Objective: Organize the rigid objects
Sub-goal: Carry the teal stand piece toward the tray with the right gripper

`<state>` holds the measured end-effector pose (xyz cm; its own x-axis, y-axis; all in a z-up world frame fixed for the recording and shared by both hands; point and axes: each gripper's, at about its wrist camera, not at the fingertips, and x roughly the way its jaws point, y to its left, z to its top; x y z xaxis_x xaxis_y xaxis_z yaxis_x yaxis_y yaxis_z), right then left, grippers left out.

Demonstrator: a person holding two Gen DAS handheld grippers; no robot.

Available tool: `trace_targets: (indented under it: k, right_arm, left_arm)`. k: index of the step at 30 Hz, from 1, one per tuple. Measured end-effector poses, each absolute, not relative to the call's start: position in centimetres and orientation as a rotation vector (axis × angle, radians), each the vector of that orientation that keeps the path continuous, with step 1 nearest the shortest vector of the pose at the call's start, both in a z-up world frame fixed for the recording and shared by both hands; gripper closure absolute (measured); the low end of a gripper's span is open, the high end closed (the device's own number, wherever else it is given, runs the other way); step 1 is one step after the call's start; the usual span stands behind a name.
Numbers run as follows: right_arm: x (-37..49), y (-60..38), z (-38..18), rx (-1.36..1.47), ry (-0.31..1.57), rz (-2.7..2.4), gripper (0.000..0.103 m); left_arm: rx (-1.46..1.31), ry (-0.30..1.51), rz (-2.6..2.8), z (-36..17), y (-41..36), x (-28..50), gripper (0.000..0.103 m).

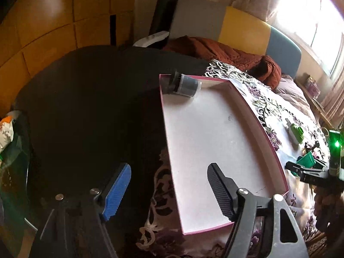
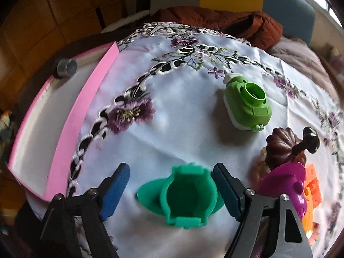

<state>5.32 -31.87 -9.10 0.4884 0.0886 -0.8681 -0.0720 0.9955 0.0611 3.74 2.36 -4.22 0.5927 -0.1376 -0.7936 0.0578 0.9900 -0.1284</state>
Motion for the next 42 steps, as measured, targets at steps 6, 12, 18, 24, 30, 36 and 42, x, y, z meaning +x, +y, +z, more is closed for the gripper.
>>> trace_targets:
  k: [6,12,18,24,30,36,42]
  right_arm:
    - [4.7,-32.5,-9.0,0.071,1.048,0.052,0.023]
    - [4.4,-33.3,-8.8,0.101,1.062,0.051,0.03]
    - [4.8,-33.9,-8.1,0.123,1.061,0.057,0.032]
    - [4.6,-33.5,-7.5,0.096,1.061,0.057,0.035]
    - [3.4,-33.5,-6.9,0.095,1.021,0.035,0.041]
    - [3.3,-32.6,-7.3,0.057,1.003,0.011,0.073]
    - [3.6,-31.9,-7.3,0.054,0.995,0.003,0.073]
  left_arm:
    - [-0.106,0.93,-0.111,-4.3,3.2,3.5,0.029]
    - [-0.159,0.96,-0.143,-4.9,3.7,3.6,0.029]
    - [-0.165,0.958,-0.136,-4.8,3.9,3.3,0.029]
    - [-0.123,0.935,-0.123,-4.1,3.5,3.0,0.029]
    - [-0.1,0.931,-0.126,-4.0,3.0,2.9,0.029]
    - [-0.037,0.896,-0.117,-3.4,2.1,2.3,0.029]
    - [-0.009,0.884,-0.126,-3.0,1.6,2.1,0.029]
